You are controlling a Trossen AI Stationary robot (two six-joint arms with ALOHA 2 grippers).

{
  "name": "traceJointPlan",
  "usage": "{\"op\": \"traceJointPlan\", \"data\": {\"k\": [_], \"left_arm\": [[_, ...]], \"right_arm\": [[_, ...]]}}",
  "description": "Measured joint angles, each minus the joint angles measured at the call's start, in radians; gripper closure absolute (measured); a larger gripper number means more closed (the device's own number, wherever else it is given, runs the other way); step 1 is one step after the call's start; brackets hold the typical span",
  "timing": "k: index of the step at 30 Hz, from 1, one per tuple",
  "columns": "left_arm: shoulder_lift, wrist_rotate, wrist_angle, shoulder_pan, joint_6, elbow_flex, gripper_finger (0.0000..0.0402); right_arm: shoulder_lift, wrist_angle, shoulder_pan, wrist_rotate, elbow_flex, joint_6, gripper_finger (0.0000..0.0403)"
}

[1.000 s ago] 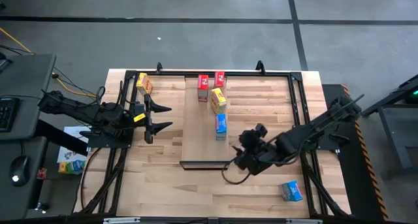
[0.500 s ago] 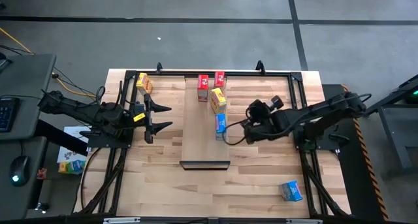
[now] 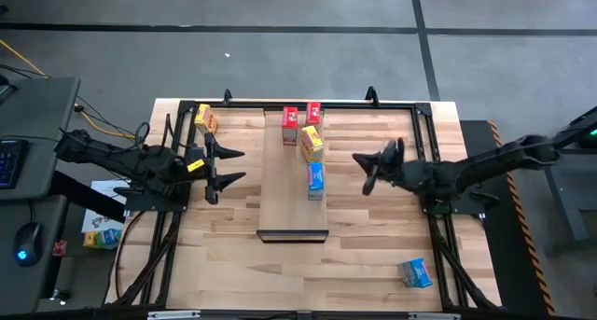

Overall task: Stack cereal on shelf
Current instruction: Adjust the yellow cereal box on the shelf

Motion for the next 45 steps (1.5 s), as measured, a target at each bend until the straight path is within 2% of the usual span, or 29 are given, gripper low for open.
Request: {"op": "traceJointPlan", "data": {"k": [2,4,7,9,15,19,30,40,45], "left_arm": [[0.0,0.0,0.0,0.0,0.008,0.0,0.0147],[0.0,-0.001,0.005,0.0,0.008,0.0,0.0147],[0.0,-0.007,0.01,0.002,0.007,0.0,0.0147],[0.0,-0.009,0.013,0.002,0.007,0.0,0.0147],[0.0,-0.012,0.028,0.002,0.011,0.0,0.0147],[0.0,-0.012,0.026,0.002,0.012,0.0,0.0147],[0.011,-0.011,0.027,0.002,0.034,0.0,0.0147],[0.065,-0.029,0.055,0.002,0.033,0.0,0.0147],[0.115,-0.088,0.079,0.017,0.033,0.0,0.0147]], "right_arm": [[-0.009,0.231,-0.044,-0.084,-0.081,-0.069,0.0402],[-0.003,0.377,-0.093,-0.167,-0.124,-0.085,0.0402],[0.03,0.408,-0.152,-0.289,-0.121,-0.027,0.0402],[0.086,0.409,-0.163,-0.318,-0.097,-0.013,0.0402],[0.269,0.472,-0.162,-0.349,0.005,-0.054,0.0403],[0.334,0.47,-0.164,-0.351,0.064,-0.073,0.0403],[0.405,0.451,-0.186,-0.32,0.111,-0.09,0.0403],[0.438,0.496,-0.186,-0.346,0.118,-0.089,0.0403],[0.438,0.496,-0.186,-0.363,0.118,-0.08,0.0403]]}}
